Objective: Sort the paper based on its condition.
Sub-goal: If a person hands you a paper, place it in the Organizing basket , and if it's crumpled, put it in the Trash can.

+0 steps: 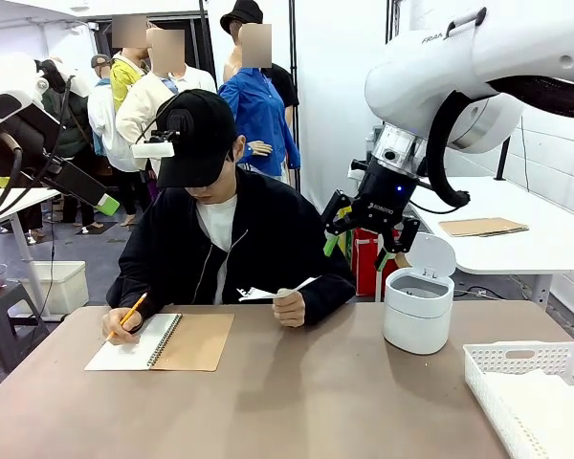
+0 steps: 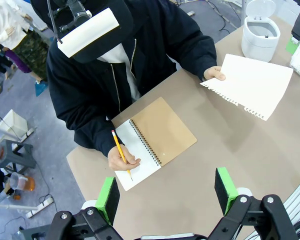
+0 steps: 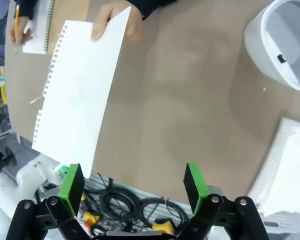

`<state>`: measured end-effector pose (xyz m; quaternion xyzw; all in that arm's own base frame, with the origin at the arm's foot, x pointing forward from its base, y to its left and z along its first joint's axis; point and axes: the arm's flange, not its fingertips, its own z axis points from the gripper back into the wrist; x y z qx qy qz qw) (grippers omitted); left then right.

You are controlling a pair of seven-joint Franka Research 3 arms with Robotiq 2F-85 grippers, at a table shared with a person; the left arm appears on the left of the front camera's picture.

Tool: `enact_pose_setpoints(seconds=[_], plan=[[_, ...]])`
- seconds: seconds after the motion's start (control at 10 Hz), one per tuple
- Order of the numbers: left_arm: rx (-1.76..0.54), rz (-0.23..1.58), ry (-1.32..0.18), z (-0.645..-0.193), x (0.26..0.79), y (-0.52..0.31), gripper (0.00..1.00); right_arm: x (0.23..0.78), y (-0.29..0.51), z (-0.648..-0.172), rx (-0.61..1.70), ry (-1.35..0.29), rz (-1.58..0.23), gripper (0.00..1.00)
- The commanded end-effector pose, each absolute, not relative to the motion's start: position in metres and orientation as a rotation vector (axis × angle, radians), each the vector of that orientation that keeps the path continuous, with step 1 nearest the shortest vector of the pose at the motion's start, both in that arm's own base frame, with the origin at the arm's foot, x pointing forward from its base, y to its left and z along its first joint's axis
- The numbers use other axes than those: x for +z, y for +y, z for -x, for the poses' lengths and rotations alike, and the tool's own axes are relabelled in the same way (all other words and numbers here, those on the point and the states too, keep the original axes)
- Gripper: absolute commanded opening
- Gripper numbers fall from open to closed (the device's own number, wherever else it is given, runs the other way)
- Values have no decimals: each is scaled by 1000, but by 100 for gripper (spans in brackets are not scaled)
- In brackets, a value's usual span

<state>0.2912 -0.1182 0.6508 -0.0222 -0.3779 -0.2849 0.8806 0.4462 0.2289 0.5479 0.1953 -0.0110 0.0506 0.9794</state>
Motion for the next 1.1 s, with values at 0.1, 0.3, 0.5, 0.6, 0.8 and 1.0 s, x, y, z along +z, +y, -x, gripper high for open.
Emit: enact_pose_setpoints(seconds=[0.1, 0.3, 0.5, 0.6, 0.8, 1.0], plan=[[-591, 48, -788, -292, 650, -118, 100, 550, 230, -442, 127, -20, -393, 100], [-591, 48, -788, -292, 650, -118, 100, 549, 229, -445, 106, -23, -392, 100], [-591, 48, -788, -292, 650, -118, 100, 523, 245, -475, -101, 266, -509, 100], [-591, 48, -788, -292, 650, -118, 100, 506, 251, -487, -203, 351, -536, 100], [-591, 48, -788, -292, 650, -118, 100, 481, 261, -498, -334, 429, -606, 100], [-591, 48, -788, -292, 650, -118, 100, 459, 263, -507, -440, 539, -734, 100]])
